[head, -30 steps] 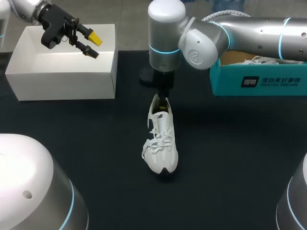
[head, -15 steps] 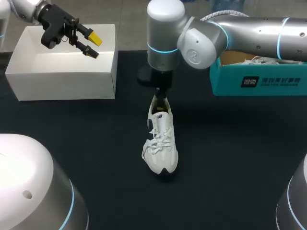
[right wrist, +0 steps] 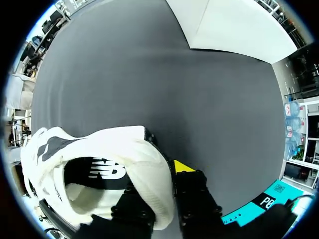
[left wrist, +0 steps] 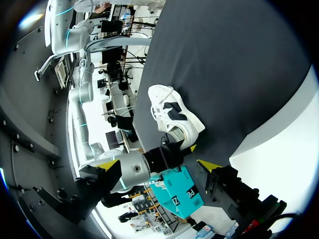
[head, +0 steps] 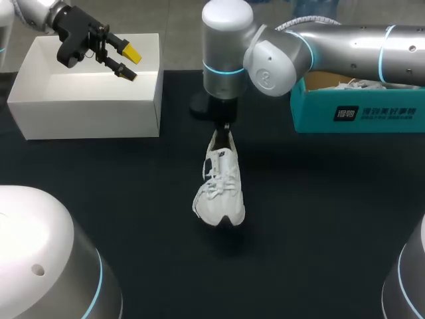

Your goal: Take the shoe out of the shoebox, open the shoe tongue, remove and reinsert the insole, then place the shoe into the shoebox

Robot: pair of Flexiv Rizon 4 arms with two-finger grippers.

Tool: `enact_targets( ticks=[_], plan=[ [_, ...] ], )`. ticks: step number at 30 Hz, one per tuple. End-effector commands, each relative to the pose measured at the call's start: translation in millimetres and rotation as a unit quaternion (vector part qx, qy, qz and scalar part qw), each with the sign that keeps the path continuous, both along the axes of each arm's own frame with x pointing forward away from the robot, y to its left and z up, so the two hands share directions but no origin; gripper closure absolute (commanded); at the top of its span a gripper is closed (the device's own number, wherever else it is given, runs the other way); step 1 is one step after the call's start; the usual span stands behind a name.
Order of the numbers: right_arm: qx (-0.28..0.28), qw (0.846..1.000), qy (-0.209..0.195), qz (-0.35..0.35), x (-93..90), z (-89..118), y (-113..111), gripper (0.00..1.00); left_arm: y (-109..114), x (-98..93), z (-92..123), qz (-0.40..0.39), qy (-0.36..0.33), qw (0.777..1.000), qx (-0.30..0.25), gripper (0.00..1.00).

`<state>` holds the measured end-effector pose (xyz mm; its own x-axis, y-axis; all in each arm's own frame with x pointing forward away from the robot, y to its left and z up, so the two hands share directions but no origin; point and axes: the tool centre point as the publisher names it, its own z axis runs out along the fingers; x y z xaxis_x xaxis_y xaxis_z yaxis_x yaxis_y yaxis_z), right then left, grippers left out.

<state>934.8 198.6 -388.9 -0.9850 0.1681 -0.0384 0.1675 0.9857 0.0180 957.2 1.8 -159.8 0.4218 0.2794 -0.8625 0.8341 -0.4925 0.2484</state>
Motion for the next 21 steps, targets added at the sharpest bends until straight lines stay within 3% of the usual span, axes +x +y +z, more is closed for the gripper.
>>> enact_targets(
  ticks=[1, 10, 15, 21],
  plan=[
    [-0.011, 1.000, -0.012, -0.013, -2.1, 14, 2, 1.00, 0, -0.1, 1, 0.000, -0.001, 1.000, 0.002, 0.00],
    [-0.018, 0.999, -0.035, 0.000, 6.2, 80, -3, 1.00, 0, -0.1, 1, 0.000, -0.001, 1.000, 0.002, 0.00],
    [-0.034, 0.999, -0.007, 0.006, 15.2, 123, -11, 1.00, 0, -0.1, 1, 0.000, -0.001, 1.000, 0.002, 0.00],
    [-0.043, 0.999, -0.013, 0.013, 26.0, 174, -21, 1.00, 0, -0.1, 1, 0.000, -0.001, 1.000, 0.002, 0.00]
  ],
)
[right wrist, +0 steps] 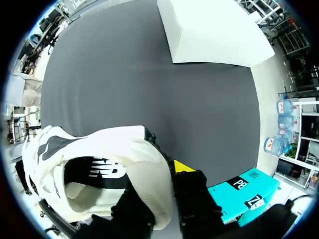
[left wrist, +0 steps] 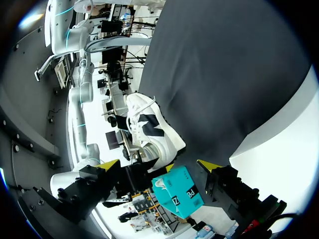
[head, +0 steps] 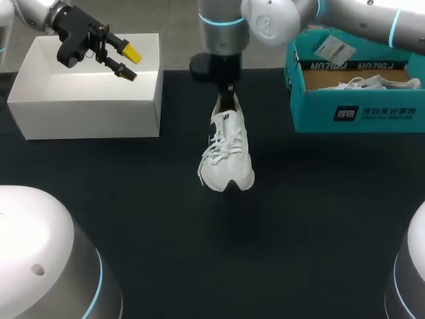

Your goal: Take the shoe out of the shoebox, open the shoe tongue, remove and reinsert the insole, then place the shoe into the shoebox

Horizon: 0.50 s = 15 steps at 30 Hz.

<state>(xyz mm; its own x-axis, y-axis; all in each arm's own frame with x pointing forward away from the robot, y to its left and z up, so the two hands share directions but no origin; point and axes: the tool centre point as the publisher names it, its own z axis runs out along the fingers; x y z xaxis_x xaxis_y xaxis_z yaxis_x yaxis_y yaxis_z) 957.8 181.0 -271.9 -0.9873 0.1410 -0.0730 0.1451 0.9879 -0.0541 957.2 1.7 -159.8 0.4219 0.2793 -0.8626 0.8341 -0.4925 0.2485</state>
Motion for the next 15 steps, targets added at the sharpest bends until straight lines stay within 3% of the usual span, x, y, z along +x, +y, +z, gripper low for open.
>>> enact_targets(
  ticks=[1, 6, 15],
  plan=[
    [-0.004, 1.000, -0.005, 0.003, 4.7, 65, -6, 1.00, 0, -0.1, 1, 0.000, -0.001, 1.000, 0.002, 0.00],
    [-0.016, 1.000, -0.025, 0.003, 15.1, 94, -18, 1.00, 0, -0.1, 1, 0.000, -0.001, 1.000, 0.002, 0.00],
    [-0.012, 0.999, -0.046, 0.013, 21.8, 124, -30, 1.00, 0, -0.1, 1, 0.000, -0.001, 1.000, 0.002, 0.00]
  ],
)
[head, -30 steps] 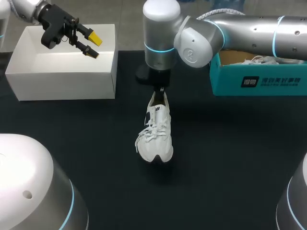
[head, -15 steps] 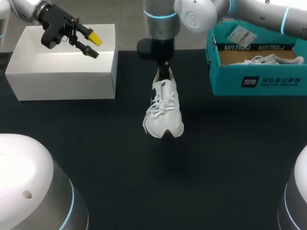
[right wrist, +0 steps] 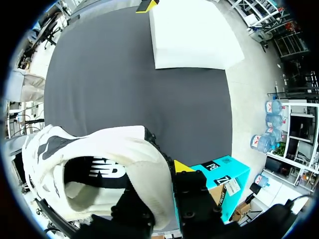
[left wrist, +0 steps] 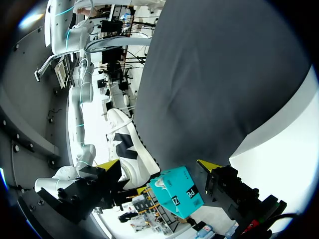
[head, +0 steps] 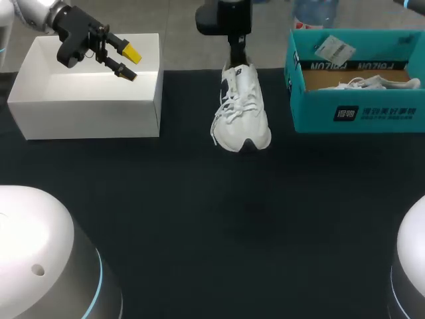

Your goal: Take the shoe out of the shoebox, open the shoe tongue, remove and reinsert the insole, then place the shoe into the shoebox

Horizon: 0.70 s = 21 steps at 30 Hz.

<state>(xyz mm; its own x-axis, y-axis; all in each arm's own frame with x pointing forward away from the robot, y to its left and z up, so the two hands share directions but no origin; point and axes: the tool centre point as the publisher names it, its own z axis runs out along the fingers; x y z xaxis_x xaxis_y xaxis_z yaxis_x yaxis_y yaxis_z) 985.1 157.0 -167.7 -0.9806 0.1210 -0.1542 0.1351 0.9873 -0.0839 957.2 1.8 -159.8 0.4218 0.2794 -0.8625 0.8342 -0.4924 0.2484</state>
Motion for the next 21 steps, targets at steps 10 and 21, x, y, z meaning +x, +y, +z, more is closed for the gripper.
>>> enact_targets(
  ticks=[10, 21],
  plan=[
    [0.029, 0.999, -0.012, 0.007, -6.1, 31.0, -5.4, 1.00, 0.2, -0.1, 0.7, 0.000, -0.001, 1.000, 0.002, 0.00],
    [0.029, 0.999, -0.012, 0.007, -6.1, 31.0, -5.4, 1.00, 0.2, -0.1, 0.7, 0.000, -0.001, 1.000, 0.002, 0.00]
  ],
)
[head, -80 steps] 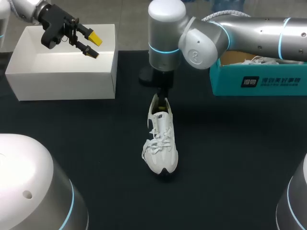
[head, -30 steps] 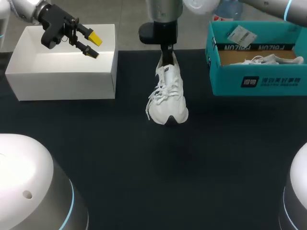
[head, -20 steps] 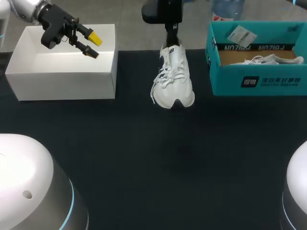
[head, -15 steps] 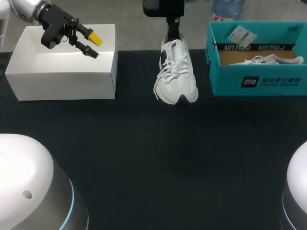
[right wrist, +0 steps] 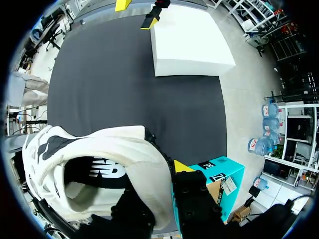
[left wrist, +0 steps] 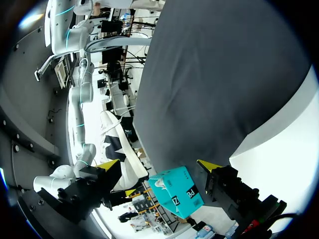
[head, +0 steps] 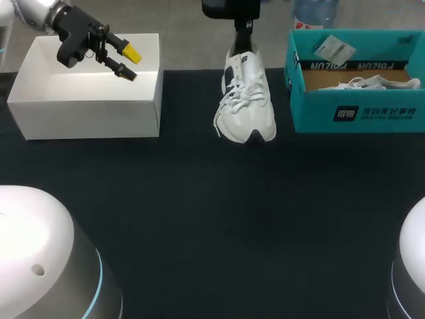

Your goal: Take the shoe out of the shoebox, open the shoe tongue, remove and reinsert the insole, then place the shoe into the shoebox

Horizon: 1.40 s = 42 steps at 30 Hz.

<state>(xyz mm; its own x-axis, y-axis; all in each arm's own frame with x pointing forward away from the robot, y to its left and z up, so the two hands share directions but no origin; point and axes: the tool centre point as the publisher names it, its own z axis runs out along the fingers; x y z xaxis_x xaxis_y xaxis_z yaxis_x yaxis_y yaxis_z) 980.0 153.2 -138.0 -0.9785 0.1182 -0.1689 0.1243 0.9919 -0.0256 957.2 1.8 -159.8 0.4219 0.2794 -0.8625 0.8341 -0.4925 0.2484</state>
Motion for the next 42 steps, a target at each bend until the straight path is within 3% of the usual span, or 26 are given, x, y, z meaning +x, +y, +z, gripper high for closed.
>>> enact_targets(
  ticks=[1, 6, 7, 9, 21, 28, 35, 42],
  plan=[
    [0.001, 1.000, -0.001, 0.000, -1.0, 1, -2, 1.00, 0, -0.1, 1, 0.000, -0.001, 1.000, 0.002, 0.00],
    [0.001, 1.000, -0.001, 0.000, -1.0, 1, -2, 1.00, 0, -0.1, 1, 0.000, -0.001, 1.000, 0.002, 0.00],
    [0.028, 1.000, -0.007, -0.003, 0.4, 2, -9, 1.00, 0, -0.1, 1, 0.000, -0.001, 1.000, 0.002, 0.00],
    [0.054, 0.998, -0.012, -0.001, 4.7, 3, -27, 1.00, 0, -0.1, 1, 0.000, -0.001, 1.000, 0.002, 0.00],
    [0.031, 0.998, -0.047, 0.034, 40.4, 25, -153, 1.00, 0, -0.1, 1, 0.000, -0.001, 1.000, 0.002, 0.00],
    [0.003, 0.999, -0.035, 0.034, 54.6, 34, -212, 1.00, 0, -0.1, 1, 0.000, -0.001, 1.000, 0.002, 0.00],
    [0.006, 0.998, -0.050, 0.022, 55.6, 33, -235, 1.00, 0, -0.1, 1, 0.000, -0.001, 1.000, 0.002, 0.00],
    [0.006, 0.998, -0.050, 0.022, 55.6, 33, -235, 1.00, 0, -0.1, 1, 0.000, -0.001, 1.000, 0.002, 0.00]
  ],
)
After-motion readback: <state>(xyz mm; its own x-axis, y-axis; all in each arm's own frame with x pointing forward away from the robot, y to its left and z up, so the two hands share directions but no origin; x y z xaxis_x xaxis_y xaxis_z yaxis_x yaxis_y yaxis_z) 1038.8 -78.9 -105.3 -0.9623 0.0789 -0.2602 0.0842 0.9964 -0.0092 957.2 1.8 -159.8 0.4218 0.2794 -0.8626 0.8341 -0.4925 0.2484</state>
